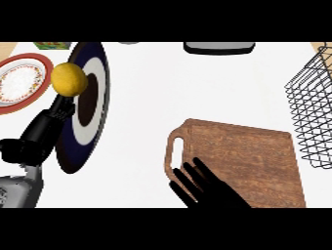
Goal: Pick the sweet potato from the cutting board and place it in the basket
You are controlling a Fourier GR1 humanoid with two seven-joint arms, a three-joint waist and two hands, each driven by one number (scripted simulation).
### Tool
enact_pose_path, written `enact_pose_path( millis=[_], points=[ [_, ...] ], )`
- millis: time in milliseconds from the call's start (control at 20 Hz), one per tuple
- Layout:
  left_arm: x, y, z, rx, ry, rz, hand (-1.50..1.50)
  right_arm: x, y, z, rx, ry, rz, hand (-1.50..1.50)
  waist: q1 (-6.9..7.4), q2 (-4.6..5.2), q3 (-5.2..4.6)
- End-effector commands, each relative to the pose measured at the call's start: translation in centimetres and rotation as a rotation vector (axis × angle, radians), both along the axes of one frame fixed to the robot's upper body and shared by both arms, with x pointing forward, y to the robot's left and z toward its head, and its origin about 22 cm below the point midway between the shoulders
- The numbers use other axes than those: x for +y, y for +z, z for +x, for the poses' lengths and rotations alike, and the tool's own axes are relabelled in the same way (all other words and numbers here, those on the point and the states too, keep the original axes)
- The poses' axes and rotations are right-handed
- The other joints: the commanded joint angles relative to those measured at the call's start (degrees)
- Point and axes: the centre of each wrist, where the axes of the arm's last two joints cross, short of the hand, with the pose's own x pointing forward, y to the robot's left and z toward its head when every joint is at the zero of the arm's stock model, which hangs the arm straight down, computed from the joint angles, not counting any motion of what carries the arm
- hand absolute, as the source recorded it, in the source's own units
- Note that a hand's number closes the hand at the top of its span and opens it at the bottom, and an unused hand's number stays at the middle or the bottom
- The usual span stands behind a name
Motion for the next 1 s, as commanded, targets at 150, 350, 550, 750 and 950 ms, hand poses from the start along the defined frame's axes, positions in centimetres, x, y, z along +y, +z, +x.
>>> enact_pose_path(
  millis=[150,350,550,750,950],
  points=[
    [0.5,0.6,0.1,-0.005,-0.018,-0.014,0.00,2.0,-3.1,-1.0,-0.030,-0.009,-0.068,-1.50,0.05,0.00,0.01],
    [0.9,-0.4,-0.4,0.019,-0.006,-0.003,0.00,-0.2,-3.3,2.5,-0.026,0.002,-0.067,-1.50,0.19,0.05,0.01],
    [0.3,-0.4,0.1,0.002,0.000,-0.004,0.00,0.2,-2.1,1.6,-0.037,-0.036,-0.077,-1.50,-0.02,0.01,0.00],
    [0.5,1.5,0.7,0.001,-0.004,-0.007,0.00,-0.7,-5.1,2.4,-0.042,-0.068,-0.095,-1.50,-0.01,0.02,0.02],
    [0.4,-1.1,0.8,0.001,0.005,-0.009,0.00,-0.7,-5.0,2.6,-0.043,-0.073,-0.133,-1.50,-0.14,0.04,0.00]
  ],
)
